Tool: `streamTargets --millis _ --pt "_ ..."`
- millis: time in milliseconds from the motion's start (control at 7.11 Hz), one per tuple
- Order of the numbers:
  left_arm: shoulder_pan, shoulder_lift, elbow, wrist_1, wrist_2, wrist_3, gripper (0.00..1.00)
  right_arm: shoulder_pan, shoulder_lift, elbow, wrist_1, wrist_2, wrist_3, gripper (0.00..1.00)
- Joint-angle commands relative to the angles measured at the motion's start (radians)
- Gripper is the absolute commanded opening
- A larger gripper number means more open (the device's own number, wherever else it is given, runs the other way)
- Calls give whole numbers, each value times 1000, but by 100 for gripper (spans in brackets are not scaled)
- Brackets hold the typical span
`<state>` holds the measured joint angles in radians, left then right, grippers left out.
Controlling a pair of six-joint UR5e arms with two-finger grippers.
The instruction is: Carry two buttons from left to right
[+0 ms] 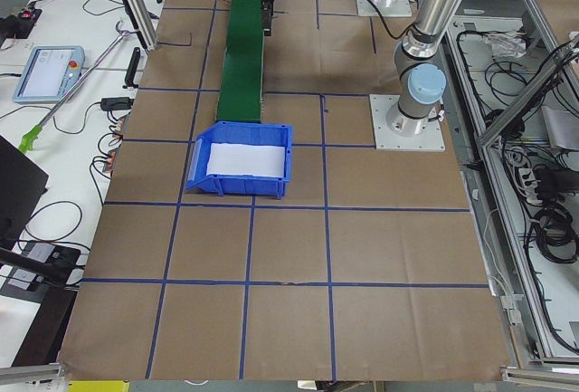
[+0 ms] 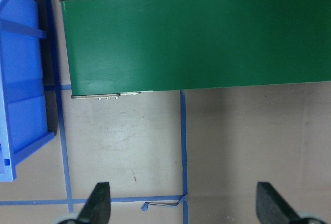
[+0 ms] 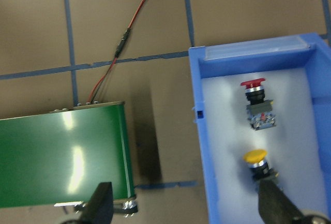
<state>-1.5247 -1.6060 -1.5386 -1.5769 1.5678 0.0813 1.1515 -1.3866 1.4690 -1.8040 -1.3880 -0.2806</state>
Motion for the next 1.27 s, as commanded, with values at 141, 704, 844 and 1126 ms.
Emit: streamTargets --millis 141,704,844,1126 --pt "0 0 2 -2 1 -2 100 227 -231 158 81 -40 303 100" --pt "0 0 3 -2 1 -2 100 439 -275 232 61 -173 365 100" --pt "0 0 3 -2 1 -2 100 460 -273 234 61 -178 367 100" --pt "0 0 3 -2 1 -2 100 461 -276 235 71 -187 363 100"
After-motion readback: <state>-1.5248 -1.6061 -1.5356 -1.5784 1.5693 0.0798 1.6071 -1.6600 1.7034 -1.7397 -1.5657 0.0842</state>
